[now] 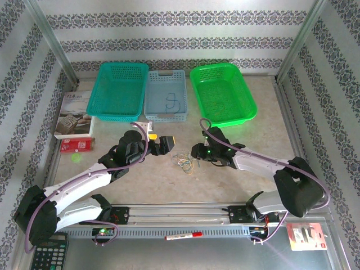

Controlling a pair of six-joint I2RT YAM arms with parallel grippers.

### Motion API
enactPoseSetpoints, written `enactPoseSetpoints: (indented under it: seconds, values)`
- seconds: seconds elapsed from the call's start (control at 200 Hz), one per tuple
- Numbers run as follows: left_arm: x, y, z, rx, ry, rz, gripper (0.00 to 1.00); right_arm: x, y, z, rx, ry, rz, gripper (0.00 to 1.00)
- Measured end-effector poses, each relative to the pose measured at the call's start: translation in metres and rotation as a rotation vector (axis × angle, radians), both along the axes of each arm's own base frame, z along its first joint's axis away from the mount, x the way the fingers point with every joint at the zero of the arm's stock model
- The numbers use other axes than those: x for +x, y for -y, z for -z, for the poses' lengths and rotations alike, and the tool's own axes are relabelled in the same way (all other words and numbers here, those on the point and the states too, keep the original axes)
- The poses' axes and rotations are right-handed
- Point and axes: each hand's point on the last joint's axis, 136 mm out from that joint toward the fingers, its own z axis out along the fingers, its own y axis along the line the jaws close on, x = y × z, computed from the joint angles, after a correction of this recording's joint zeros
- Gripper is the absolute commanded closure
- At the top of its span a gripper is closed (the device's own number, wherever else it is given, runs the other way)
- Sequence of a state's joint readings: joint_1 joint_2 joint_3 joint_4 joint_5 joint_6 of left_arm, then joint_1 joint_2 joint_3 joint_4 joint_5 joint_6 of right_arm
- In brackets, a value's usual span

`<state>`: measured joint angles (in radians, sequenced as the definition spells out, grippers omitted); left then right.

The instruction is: Untangle the cables

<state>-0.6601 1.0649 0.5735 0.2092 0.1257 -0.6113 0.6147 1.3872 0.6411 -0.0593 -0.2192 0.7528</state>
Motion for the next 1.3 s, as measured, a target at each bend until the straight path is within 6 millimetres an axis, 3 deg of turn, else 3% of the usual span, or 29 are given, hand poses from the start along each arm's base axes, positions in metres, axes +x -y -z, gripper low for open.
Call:
enactPoseSetpoints:
  seconds: [0.17, 0.385, 0.465, 0.724, 1.089, 1.304]
  values:
    - [0.000, 0.000, 0.000, 0.000, 0.000, 0.000, 0.00, 0.001, -0.002, -0.003, 0.013, 0.007, -0.004, 0.63]
    - [0.000, 0.000, 0.000, 0.000, 0.000, 0.000, 0.00, -0.004, 0.008, -0.044, 0.031, 0.120, 0.016, 0.56]
    - [0.000, 0.000, 0.000, 0.000, 0.000, 0.001, 0.00, -0.011, 0.011, -0.050, 0.010, 0.142, 0.004, 0.55]
    - [0.001, 0.001, 0.003, 0.006, -0.008, 0.001, 0.00, -0.043, 0.016, -0.020, -0.142, 0.093, -0.064, 0.54]
    - [0.001, 0.001, 0.004, 0.008, -0.011, 0.001, 0.00, -0.040, 0.025, 0.008, -0.250, 0.054, -0.050, 0.58]
    - [0.001, 0.001, 0.004, 0.007, -0.011, 0.001, 0.00, -0.037, 0.022, 0.019, -0.267, 0.039, -0.055, 0.66]
